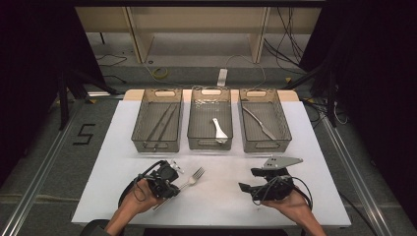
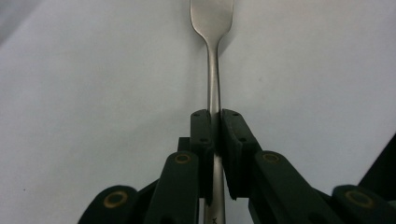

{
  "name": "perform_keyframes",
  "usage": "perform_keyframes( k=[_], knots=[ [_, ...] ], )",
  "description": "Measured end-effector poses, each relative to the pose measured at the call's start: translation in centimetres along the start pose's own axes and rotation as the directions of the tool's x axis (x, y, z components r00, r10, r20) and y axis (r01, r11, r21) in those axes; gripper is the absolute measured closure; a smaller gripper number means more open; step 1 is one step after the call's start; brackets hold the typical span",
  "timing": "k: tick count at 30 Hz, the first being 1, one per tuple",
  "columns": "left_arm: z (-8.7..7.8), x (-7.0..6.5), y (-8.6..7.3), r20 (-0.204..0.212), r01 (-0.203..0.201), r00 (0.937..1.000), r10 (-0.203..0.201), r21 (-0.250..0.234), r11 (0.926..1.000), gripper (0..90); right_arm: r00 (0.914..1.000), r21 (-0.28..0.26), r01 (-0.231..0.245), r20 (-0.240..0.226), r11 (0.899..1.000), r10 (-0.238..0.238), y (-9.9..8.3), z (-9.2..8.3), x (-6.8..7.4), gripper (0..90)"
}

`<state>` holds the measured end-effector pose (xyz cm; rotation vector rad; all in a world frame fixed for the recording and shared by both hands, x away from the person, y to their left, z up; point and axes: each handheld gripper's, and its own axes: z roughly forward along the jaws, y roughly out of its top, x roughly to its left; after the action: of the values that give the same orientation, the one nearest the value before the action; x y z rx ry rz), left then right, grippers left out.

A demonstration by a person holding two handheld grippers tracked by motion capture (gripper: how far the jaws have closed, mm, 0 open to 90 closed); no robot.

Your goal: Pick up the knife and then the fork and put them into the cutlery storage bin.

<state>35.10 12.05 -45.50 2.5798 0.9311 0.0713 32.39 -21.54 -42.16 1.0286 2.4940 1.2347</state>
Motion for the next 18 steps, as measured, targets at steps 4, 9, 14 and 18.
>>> perform_keyframes(
  k=[4,9,14,18],
  knots=[
    [-0.4,-0.3,0.3,0.018,-0.021,0.9996,0.021,-0.005,0.9998,83.2,0.9998,-0.008,0.018,-0.013,1.0,-0.018,0.2,0.1,0.5,31.2],
    [-0.5,-0.9,0.6,0.053,-0.038,0.9978,0.038,-0.004,0.9993,83.2,0.9951,-0.025,0.079,-0.058,0.997,-0.08,0.9,0.6,2.0,31.2],
    [-0.7,-1.7,1.3,0.117,-0.06,0.9913,0.06,0.002,0.9982,83.2,0.9798,-0.041,0.172,-0.097,0.984,-0.175,1.6,1.6,3.9,31.7],
    [-0.7,-2.3,1.9,0.156,-0.089,0.984,0.085,0.019,0.9959,83.2,0.9642,-0.037,0.235,-0.118,0.971,-0.238,1.8,2.3,5.0,31.8]
  ],
)
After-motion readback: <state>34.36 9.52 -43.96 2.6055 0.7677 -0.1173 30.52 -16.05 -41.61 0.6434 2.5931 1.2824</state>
